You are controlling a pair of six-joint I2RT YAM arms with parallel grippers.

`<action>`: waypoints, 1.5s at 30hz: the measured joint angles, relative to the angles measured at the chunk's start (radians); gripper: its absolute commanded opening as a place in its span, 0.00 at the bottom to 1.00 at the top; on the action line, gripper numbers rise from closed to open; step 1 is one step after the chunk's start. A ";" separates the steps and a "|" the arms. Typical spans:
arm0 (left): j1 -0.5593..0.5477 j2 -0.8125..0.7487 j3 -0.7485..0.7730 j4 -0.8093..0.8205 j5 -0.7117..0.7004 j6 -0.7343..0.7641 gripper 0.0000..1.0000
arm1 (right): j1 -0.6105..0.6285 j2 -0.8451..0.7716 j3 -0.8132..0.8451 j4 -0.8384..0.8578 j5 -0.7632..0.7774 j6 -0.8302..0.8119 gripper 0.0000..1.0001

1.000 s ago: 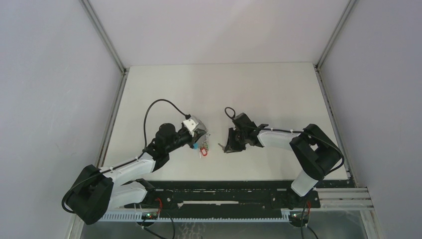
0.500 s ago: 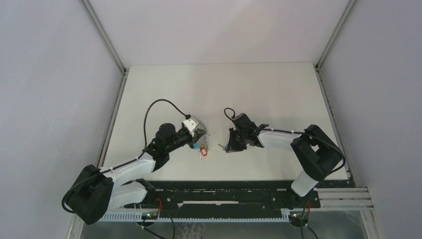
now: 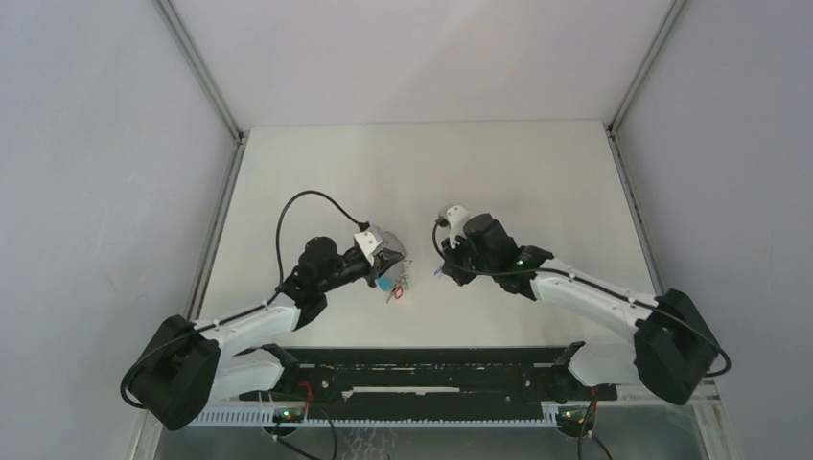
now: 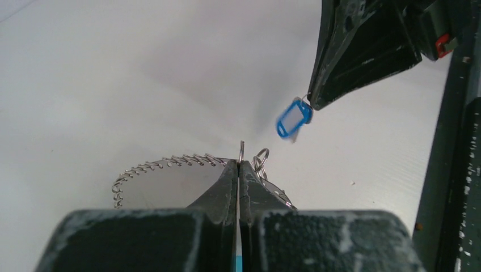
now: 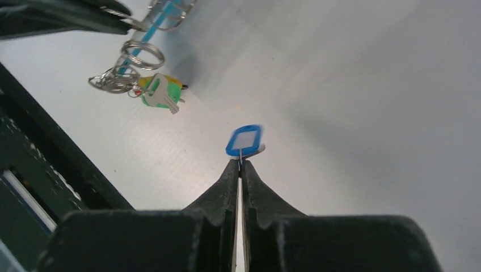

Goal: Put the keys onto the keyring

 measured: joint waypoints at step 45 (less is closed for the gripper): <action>0.002 0.106 0.005 -0.031 0.420 0.114 0.00 | -0.021 -0.089 -0.126 0.190 -0.523 -0.780 0.00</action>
